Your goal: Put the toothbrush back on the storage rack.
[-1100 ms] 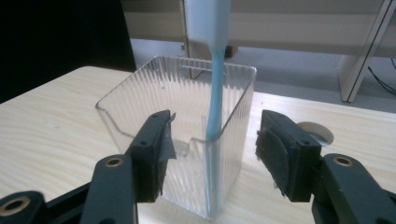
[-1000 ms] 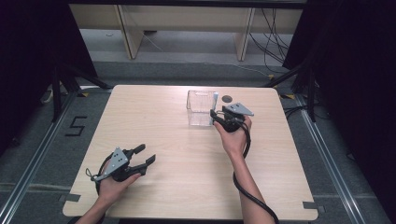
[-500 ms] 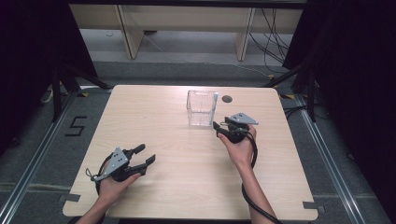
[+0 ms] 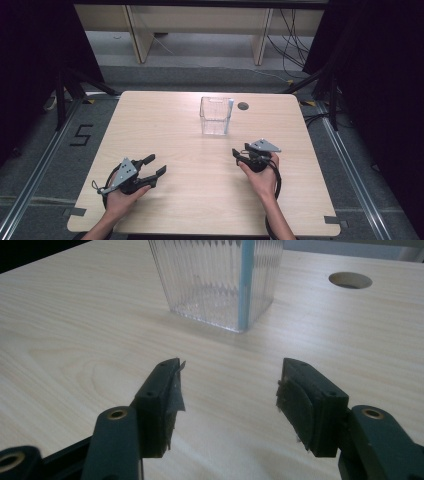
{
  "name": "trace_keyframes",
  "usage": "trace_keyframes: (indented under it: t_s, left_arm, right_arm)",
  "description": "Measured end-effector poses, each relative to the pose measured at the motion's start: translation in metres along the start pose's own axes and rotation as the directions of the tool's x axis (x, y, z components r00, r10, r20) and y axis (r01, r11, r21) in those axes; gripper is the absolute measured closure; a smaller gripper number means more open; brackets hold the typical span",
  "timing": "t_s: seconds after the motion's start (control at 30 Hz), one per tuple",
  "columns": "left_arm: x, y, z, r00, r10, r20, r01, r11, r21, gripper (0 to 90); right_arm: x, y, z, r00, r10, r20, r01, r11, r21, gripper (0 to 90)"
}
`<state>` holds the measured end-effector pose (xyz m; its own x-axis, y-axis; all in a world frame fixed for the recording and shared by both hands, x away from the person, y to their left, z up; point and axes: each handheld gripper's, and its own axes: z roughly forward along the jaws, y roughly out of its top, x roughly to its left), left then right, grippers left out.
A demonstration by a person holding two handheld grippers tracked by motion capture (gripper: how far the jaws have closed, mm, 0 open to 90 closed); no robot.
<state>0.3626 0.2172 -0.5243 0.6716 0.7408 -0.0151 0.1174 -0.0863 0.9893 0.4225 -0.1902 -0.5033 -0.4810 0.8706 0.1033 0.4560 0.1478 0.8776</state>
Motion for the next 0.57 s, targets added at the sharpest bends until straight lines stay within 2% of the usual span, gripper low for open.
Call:
trace_keyframes:
  t_s: [0.03,0.07,0.1,0.13,0.17,0.23,0.27,0.3,0.33,0.37,0.43,0.47,0.5,0.57]
  left_arm:
    - [0.000,0.000,0.000,1.0000,0.000,0.000,0.000,1.0000,0.000,37.1]
    - [0.000,0.000,0.000,1.0000,0.000,-0.001,0.000,1.0000,0.000,37.1]
    - [0.000,0.000,0.000,1.0000,-0.003,-0.002,0.003,1.0000,0.000,37.1]
    - [0.000,0.000,0.000,1.0000,-0.003,-0.002,0.003,1.0000,0.000,37.1]
    - [0.001,0.000,0.000,1.0000,-0.003,-0.003,0.003,1.0000,0.001,37.0]
    - [0.000,0.000,0.000,1.0000,-0.003,-0.003,0.003,1.0000,0.000,37.1]
    - [0.000,0.000,0.000,1.0000,-0.002,-0.004,0.002,1.0000,0.000,37.1]
    - [0.000,0.000,0.000,1.0000,-0.002,-0.004,0.002,1.0000,0.000,37.1]
    - [0.000,0.000,0.000,1.0000,-0.003,-0.004,0.003,1.0000,0.000,37.1]
    - [0.000,0.000,0.000,1.0000,-0.003,-0.004,0.003,1.0000,0.000,37.1]
    - [0.001,0.000,0.000,1.0000,-0.006,-0.004,0.006,1.0000,0.001,37.0]
    - [0.001,0.000,0.000,1.0000,-0.006,-0.004,0.006,1.0000,0.001,37.1]
    - [0.001,0.000,0.000,1.0000,-0.006,-0.004,0.006,1.0000,0.002,37.1]
    - [0.001,0.000,0.000,1.0000,-0.007,-0.005,0.007,1.0000,0.001,37.1]
  right_arm:
    - [-0.002,-0.001,-0.001,0.9999,-0.014,-0.001,0.014,1.000,-0.001,42.8]
    - [-0.001,-0.004,-0.003,1.0000,0.002,-0.002,-0.002,1.000,-0.004,42.8]
    - [-0.002,-0.005,-0.004,0.9996,-0.025,0.010,0.025,1.000,-0.012,42.8]
    - [-0.001,-0.008,-0.007,1.0000,0.009,-0.003,-0.009,1.000,-0.014,42.8]
    - [-0.003,-0.009,-0.008,1.0000,-0.009,0.001,0.009,1.000,-0.014,42.8]
    - [-0.003,-0.012,-0.013,0.9999,-0.013,0.008,0.013,1.000,-0.015,42.8]
    - [-0.003,-0.014,-0.015,1.0000,0.008,-0.001,-0.008,1.000,-0.017,42.8]
    - [-0.002,-0.016,-0.019,0.9998,0.012,0.018,-0.012,1.000,-0.015,42.7]
    - [-0.003,-0.018,-0.020,1.0000,0.010,0.001,-0.010,1.000,-0.024,42.7]
    - [-0.004,-0.020,-0.023,0.9999,0.008,0.011,-0.007,1.000,-0.026,42.6]
    - [-0.001,-0.024,-0.028,0.9988,0.046,0.014,-0.046,0.999,-0.022,42.6]
    - [-0.004,-0.025,-0.030,0.9998,0.015,0.009,-0.015,0.999,-0.036,42.6]
    - [-0.005,-0.026,-0.033,0.9995,-0.008,0.029,0.009,0.999,-0.049,42.6]
    - [-0.005,-0.027,-0.038,0.9995,0.020,0.024,-0.019,0.998,-0.062,42.5]
